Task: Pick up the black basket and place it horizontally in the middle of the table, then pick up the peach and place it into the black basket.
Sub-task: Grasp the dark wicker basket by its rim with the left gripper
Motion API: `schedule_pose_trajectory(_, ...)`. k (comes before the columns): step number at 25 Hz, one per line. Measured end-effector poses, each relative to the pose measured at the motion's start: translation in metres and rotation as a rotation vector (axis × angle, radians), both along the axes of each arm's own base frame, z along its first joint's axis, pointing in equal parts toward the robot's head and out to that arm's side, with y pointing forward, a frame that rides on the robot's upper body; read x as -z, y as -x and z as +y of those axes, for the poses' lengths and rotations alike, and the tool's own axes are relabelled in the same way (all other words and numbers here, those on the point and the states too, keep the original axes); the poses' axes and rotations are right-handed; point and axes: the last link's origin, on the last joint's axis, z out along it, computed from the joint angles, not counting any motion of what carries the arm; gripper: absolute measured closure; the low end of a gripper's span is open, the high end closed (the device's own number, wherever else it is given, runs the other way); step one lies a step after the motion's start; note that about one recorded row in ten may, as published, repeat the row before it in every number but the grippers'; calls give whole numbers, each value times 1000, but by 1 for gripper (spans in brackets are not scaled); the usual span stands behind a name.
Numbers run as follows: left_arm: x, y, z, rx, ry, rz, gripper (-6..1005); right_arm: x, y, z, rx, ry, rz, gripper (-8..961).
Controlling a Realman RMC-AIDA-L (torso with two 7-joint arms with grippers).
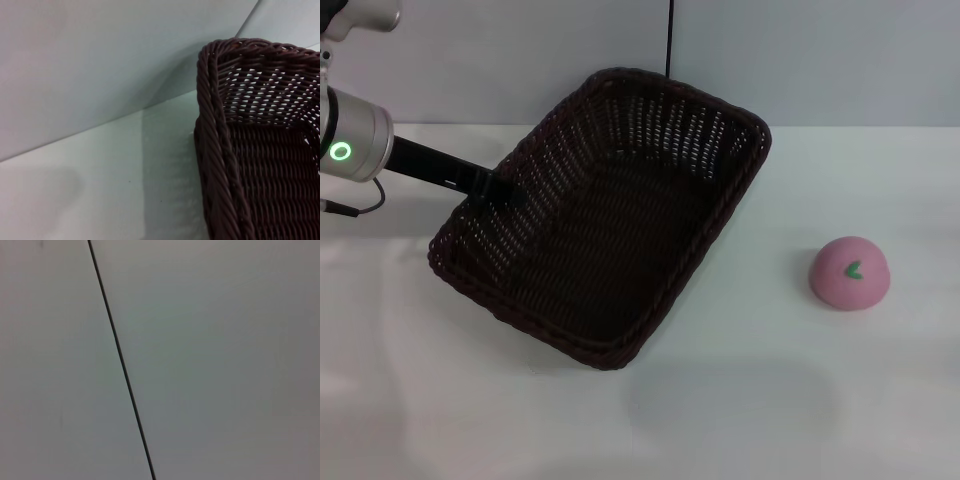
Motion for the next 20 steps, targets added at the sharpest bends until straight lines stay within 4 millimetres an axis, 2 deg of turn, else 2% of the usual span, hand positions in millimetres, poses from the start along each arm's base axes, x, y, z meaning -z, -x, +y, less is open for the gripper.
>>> schedule_pose_trajectory(2,0,0,0,3,1,2,667,0,0,0,3,2,1,441)
schedule_pose_trajectory(11,-1,3,-2,5,-6,1,797,0,0,1,1,2,0,440)
schedule_pose_trajectory(18,-6,-3,-8,129,-2,-67,793,0,0,1,2,2,0,440)
schedule_pose_trajectory(20,-14,-10,-15,219,-14,-125,792,0,0,1,2,3,1,440)
